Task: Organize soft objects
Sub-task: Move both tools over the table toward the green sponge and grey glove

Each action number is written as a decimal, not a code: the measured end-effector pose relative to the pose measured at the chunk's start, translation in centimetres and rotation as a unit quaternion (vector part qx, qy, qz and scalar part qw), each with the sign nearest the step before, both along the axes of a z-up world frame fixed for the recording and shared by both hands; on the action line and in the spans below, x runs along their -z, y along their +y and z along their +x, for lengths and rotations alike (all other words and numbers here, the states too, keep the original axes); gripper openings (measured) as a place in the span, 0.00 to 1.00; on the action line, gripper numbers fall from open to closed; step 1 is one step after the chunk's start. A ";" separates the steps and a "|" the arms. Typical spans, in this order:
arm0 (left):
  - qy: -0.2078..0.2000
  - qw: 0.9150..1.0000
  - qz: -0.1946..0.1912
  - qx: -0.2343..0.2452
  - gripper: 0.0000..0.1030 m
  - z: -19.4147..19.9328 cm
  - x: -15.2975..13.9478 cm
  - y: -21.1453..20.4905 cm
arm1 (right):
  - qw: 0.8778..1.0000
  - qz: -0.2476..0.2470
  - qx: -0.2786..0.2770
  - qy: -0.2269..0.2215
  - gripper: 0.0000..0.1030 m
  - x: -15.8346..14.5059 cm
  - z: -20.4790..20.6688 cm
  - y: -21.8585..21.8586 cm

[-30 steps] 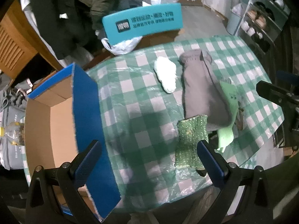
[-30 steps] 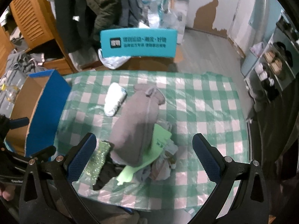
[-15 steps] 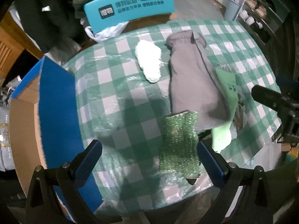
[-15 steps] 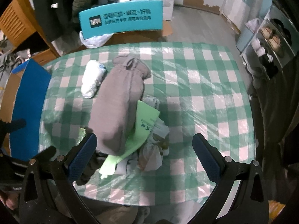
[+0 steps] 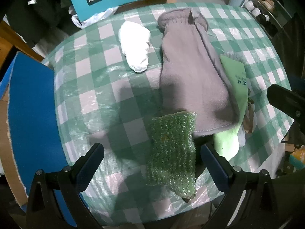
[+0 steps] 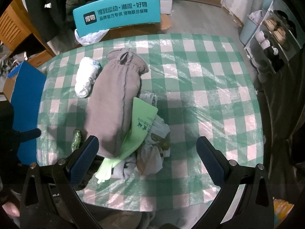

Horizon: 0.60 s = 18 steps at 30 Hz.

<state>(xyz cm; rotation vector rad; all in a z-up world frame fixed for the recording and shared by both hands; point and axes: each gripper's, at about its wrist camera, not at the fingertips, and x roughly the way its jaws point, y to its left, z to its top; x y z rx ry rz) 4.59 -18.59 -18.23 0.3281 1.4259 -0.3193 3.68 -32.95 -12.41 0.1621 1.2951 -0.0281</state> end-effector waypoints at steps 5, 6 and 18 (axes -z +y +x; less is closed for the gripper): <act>0.021 1.000 -0.005 -0.001 0.99 0.4 1.4 -0.2 | 1.000 0.002 0.000 0.002 0.98 0.2 0.2 0.1; 0.027 1.000 -0.012 -0.003 0.96 0.5 1.7 -0.1 | 1.000 0.002 0.000 0.003 0.98 0.2 0.3 0.1; 0.057 0.996 -0.063 -0.029 0.42 1.6 2.5 2.1 | 1.000 0.003 -0.011 0.009 0.98 0.7 1.2 1.1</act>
